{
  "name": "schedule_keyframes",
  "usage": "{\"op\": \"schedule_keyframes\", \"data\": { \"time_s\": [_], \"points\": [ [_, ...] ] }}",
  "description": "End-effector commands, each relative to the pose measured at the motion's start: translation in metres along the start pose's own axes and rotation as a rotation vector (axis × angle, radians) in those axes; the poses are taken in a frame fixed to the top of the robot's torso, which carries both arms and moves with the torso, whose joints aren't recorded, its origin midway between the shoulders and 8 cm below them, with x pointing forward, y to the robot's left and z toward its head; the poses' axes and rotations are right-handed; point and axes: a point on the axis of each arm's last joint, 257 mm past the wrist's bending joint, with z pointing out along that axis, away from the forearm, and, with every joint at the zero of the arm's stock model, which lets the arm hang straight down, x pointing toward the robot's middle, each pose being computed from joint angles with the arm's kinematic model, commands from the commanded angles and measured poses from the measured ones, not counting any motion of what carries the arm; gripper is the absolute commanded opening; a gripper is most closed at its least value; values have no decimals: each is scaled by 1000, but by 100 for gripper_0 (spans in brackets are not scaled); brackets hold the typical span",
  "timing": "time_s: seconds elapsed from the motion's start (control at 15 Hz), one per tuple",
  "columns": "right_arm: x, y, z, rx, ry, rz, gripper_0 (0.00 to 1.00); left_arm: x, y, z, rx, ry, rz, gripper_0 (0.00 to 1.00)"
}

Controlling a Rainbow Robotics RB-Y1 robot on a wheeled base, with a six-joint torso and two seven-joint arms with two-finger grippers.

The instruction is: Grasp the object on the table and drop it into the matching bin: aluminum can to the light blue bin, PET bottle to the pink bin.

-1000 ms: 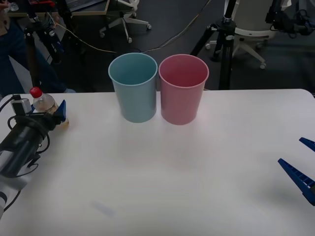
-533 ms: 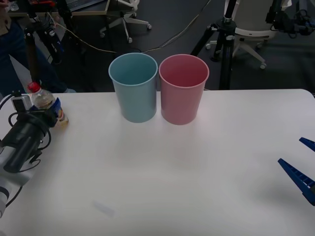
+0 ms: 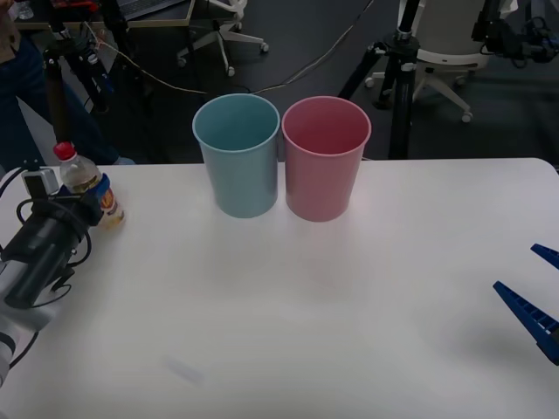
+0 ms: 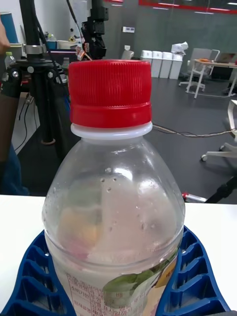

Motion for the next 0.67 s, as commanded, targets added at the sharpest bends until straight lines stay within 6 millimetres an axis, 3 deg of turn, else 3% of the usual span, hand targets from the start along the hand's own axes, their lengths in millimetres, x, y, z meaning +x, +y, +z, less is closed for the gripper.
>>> {"op": "schedule_keyframes", "data": {
  "time_s": [0.07, 0.67],
  "points": [
    [0, 0, 0, 0, 0, 0, 100, -4, -6, -17, 24, -18, 47, 0],
    [0, 0, 0, 0, 0, 0, 100, -11, -49, -131, 176, -24, 84, 0]
  ]
}}
